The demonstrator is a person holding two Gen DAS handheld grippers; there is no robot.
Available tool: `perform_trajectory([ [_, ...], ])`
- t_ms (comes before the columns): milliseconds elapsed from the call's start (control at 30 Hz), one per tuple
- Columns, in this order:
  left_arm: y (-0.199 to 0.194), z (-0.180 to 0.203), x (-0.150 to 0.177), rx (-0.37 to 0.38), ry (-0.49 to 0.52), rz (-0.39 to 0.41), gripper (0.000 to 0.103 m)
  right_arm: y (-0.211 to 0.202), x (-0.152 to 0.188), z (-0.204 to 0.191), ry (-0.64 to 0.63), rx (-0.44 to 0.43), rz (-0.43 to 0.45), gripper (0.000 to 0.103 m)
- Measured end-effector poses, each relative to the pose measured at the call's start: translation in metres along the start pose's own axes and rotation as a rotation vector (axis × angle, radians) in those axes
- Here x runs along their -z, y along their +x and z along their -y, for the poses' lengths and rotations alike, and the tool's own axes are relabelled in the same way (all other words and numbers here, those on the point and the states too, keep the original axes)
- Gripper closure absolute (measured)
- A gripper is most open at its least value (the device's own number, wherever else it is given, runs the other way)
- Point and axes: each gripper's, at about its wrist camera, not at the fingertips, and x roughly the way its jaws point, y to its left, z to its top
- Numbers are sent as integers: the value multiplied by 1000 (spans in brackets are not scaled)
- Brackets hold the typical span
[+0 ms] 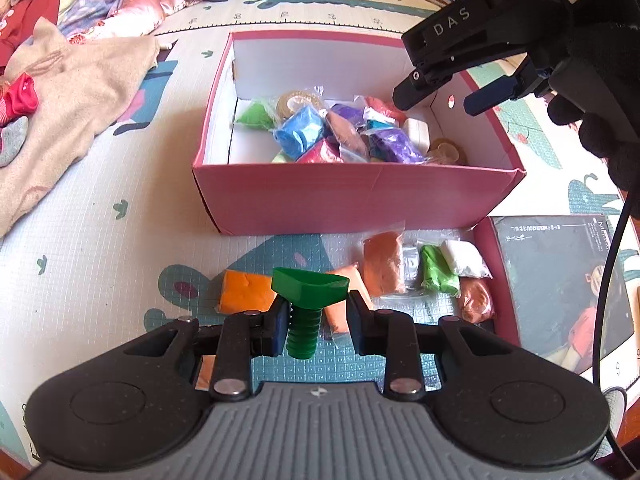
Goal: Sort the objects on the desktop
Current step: 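Lift the green bolt with the left gripper over the pink box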
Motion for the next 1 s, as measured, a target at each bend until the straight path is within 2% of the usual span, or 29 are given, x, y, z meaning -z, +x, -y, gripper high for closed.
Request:
perform_trajectory([
  [467,-31,8,-40,25,-46,132,74,-58,28,21,84,0,19,28],
  [667,-31,19,-60,55,-52,175,74,-79,52,33,98,11,18,28],
  [1000,-16,34,-96,76,-48,231,74,-104,102,45,138,-31,-8,28],
])
